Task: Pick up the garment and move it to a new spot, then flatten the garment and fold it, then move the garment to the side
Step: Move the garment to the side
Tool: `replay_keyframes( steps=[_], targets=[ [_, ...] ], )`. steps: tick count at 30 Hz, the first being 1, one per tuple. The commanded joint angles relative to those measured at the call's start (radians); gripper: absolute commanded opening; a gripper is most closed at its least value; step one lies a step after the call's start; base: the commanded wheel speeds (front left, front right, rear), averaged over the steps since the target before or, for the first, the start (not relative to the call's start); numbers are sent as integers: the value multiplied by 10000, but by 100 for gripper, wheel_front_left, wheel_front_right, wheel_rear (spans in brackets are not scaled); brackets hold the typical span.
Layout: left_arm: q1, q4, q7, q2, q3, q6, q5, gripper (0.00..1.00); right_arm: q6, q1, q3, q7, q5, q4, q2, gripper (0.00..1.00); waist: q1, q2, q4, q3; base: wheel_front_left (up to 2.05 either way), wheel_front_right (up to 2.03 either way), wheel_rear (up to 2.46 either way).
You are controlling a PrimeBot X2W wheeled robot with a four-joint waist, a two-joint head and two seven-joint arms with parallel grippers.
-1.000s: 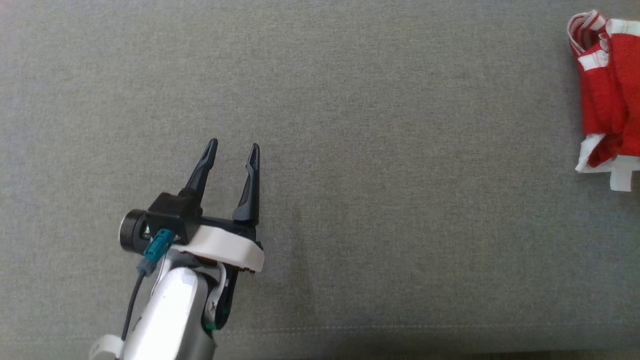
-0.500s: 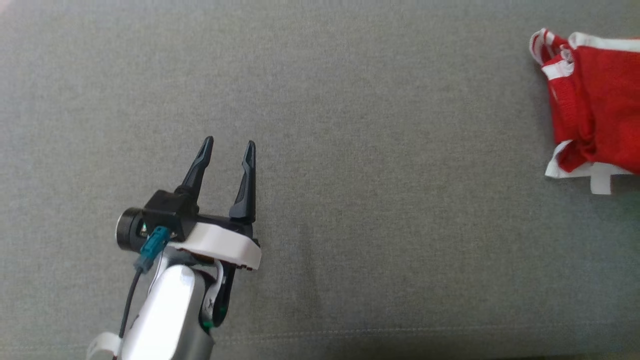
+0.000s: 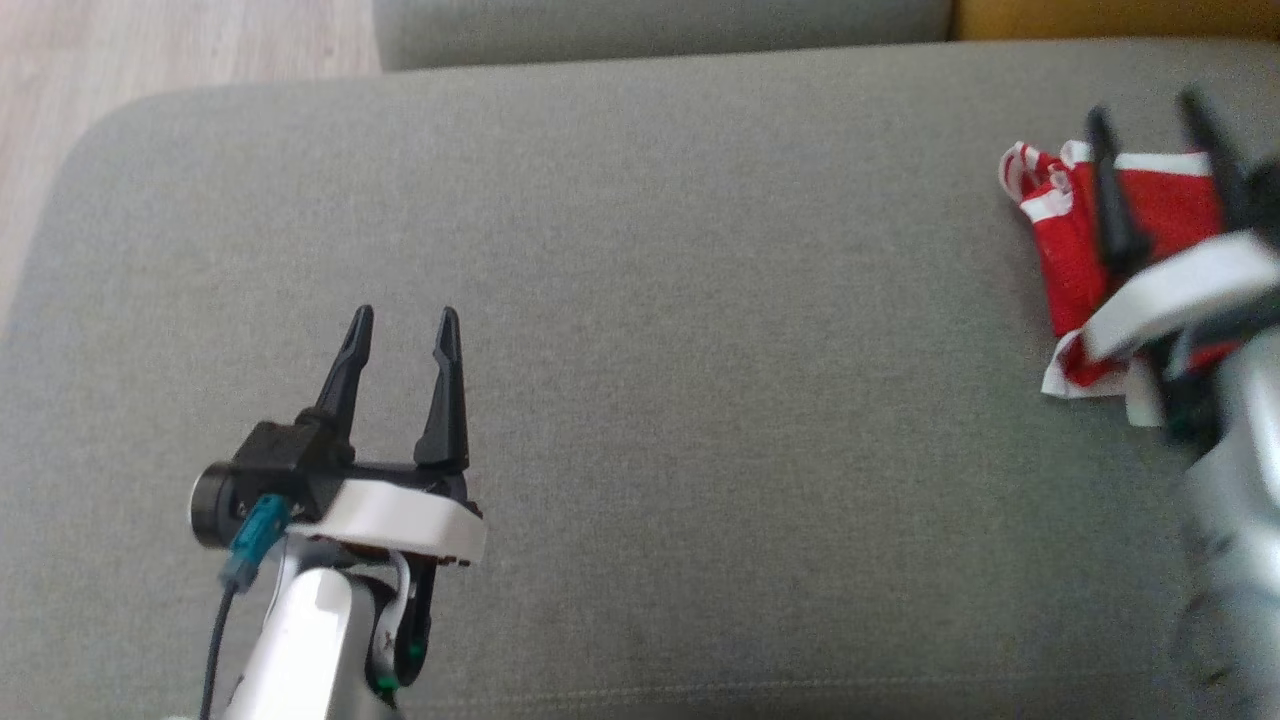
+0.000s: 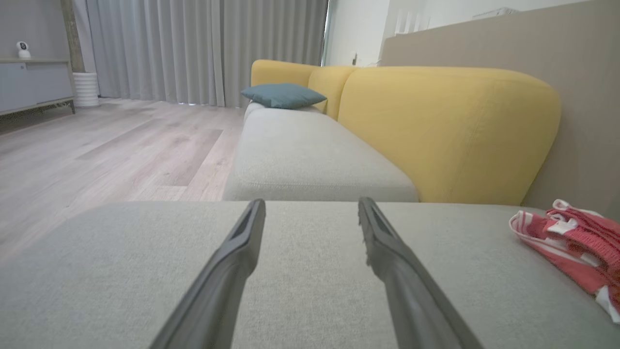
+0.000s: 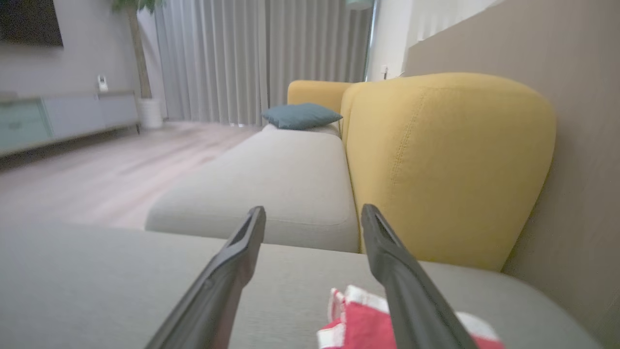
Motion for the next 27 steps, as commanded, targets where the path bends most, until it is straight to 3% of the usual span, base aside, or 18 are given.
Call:
replay_keyframes(
  steps=[1,5,10,15,19,27],
  targets=[
    [-65,-441,-118,58,456,31,20,100,33,408,-58,-362,276,-540,441,100,0,-1,-55,-277,0,0,0],
    [238,-551,-118,58,553,6,27,100,33,1955,-178,-977,137,-1366,1698,100,0,-1,-125,-586,0,0,0],
    [608,-579,-118,58,545,42,-8,100,33,3242,-384,-1205,-302,-2103,2420,100,0,-1,-206,-861,0,0,0],
    [1046,-619,-118,58,484,104,-33,100,33,4395,-479,-1251,-917,-3149,2667,100,0,-1,-328,-1003,0,0,0],
    [1263,-688,-118,58,475,112,13,100,33,4908,-452,-1254,-714,-3764,2684,100,0,-1,-404,-987,0,0,0],
    [1351,-749,-118,58,411,141,253,100,33,5255,-404,-1256,-695,-3987,2687,100,0,-1,-356,-960,0,0,0]
  ],
)
